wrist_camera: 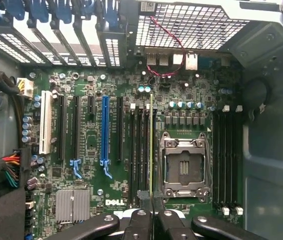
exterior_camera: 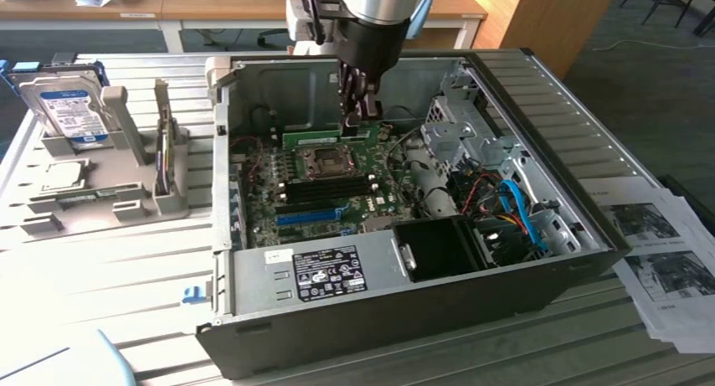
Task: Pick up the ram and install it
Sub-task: 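Insert the ram into the slot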
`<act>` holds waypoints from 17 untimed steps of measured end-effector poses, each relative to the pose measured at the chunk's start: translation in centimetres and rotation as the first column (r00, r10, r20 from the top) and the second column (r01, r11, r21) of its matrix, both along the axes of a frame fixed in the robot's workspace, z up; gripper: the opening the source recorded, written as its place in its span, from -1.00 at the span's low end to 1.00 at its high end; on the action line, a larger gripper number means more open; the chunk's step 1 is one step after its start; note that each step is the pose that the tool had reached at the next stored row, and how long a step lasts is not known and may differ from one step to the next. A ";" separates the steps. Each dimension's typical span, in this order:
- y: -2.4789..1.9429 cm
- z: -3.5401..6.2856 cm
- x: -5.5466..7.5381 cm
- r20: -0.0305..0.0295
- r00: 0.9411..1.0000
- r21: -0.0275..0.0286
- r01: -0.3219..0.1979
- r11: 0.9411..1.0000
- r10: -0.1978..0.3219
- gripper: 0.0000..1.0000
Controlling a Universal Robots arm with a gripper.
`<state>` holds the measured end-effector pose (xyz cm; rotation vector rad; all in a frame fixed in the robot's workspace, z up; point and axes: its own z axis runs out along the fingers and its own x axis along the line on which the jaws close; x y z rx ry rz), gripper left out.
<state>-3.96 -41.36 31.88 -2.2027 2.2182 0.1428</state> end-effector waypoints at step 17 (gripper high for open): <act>-0.01 -1.66 0.0 0.000 1.000 0.000 0.011 1.000 -0.011 -0.78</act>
